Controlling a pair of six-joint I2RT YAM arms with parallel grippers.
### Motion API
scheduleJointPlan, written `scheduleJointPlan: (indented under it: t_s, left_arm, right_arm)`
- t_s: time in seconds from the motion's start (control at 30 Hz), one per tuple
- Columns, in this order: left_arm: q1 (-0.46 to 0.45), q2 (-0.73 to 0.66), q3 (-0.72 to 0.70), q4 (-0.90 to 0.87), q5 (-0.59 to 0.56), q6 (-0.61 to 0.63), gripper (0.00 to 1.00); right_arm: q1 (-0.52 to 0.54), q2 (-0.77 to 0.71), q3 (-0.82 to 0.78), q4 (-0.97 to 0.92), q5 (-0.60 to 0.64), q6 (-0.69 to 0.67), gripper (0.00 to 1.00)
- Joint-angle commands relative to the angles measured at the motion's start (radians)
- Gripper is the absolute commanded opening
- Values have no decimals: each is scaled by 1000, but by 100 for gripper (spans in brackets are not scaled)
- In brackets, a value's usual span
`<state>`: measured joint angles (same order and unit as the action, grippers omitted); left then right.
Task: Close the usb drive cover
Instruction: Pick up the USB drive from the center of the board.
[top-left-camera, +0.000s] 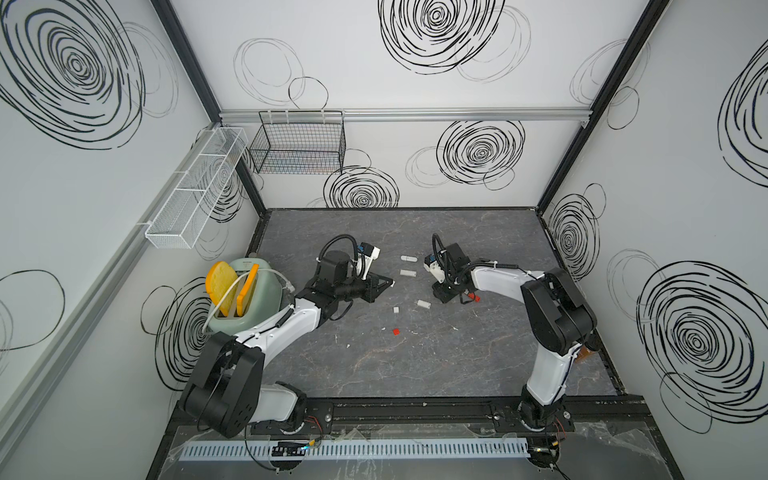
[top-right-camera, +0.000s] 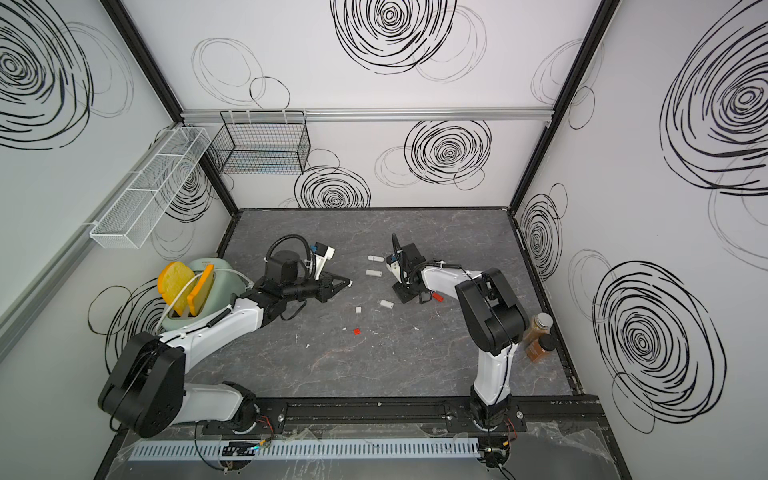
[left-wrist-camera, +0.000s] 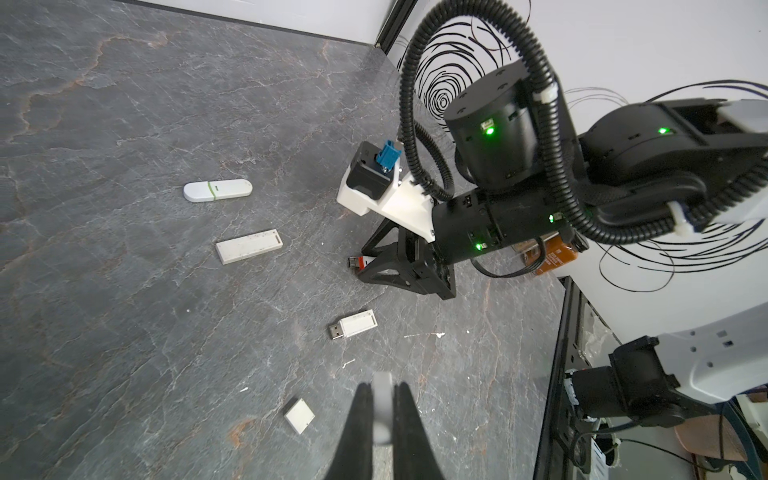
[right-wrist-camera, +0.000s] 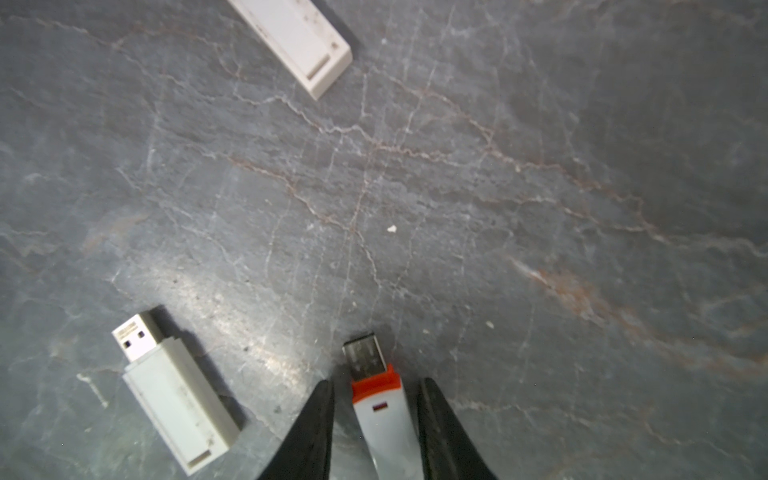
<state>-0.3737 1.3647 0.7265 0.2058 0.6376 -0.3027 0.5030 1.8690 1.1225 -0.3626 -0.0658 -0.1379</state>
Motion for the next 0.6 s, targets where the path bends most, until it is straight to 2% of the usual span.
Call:
scheduleJointPlan:
  t_s: [0.0,0.13,0.4,0.57]
  left_arm:
    - [8,-4,-5,30,-7,20,0]
    - [7,-5,-2,20,-4,19,0]
    - [6,-7,-9,27,-6,23,0]
    - [5,-4,-1,14,-4,24,0]
  right_arm:
    - [5,22,-13,-151,12,-13,33]
    - [5,33,3,-180,24,-16,27]
    - [9,36,9,-192,29,-25,27]
    - [8,25,31,-202,23,-34,12]
